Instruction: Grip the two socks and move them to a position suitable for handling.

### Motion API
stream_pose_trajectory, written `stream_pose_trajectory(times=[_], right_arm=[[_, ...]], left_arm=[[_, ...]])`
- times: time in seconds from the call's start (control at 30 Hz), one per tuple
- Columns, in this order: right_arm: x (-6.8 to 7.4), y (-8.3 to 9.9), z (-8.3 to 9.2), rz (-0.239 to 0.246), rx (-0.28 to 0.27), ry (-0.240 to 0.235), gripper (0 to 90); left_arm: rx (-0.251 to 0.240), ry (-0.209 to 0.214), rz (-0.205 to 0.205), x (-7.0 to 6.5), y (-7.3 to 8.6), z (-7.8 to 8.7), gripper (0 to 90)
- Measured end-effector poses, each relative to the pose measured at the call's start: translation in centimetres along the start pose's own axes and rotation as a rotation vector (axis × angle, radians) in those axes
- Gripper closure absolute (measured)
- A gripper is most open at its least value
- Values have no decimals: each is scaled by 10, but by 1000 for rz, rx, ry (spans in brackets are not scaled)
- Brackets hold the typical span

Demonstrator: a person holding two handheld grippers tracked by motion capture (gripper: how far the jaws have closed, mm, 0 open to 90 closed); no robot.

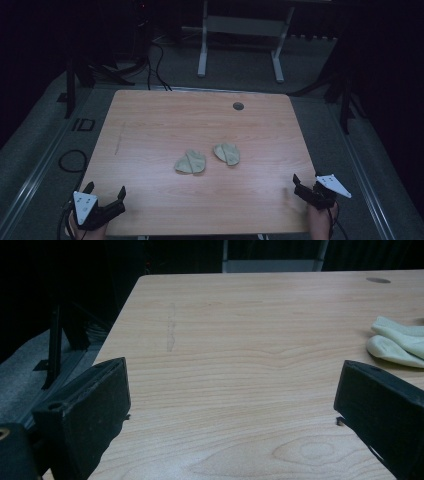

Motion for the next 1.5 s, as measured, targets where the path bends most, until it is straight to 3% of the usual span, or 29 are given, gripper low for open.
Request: stream_pose_trajectory(times=[0.13,0.27,0.47,0.57,0.77,0.9,0.97,1.0,1.27,1.5], right_arm=[[3,1,-2,6,26,-21,154],[14,4,-5,69,58,-51,145],[19,2,-4,66,76,-99,145],[23,4,-4,88,102,-117,145],[37,0,-3,47,131,-191,140],[46,0,-7,47,164,-204,132],[52,-1,-10,23,181,-225,132],[55,-1,-13,21,194,-214,132],[87,-5,-29,51,238,-313,131],[120,-17,-49,76,242,-341,153]], left_arm=[[-2,4,3,0,0,1,17],[-4,2,6,0,0,1,17],[1,7,5,-2,0,1,17],[-3,8,3,-3,-1,2,17],[12,11,9,-6,1,2,17],[19,9,2,-8,2,1,17],[5,32,11,-11,1,2,17],[2,39,10,-12,0,2,17],[13,46,-4,-16,0,0,17],[12,52,-9,-17,0,1,17]])
Point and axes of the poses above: each handheld gripper's, and its own axes: z roughly backward along the jaws, y roughly out of its underside, x roughly to its left, the point moved 7 cm from there along -z, roughly forward along the jaws, and after that the axes turned 6 degrees about -z, right-handed, at the moved point
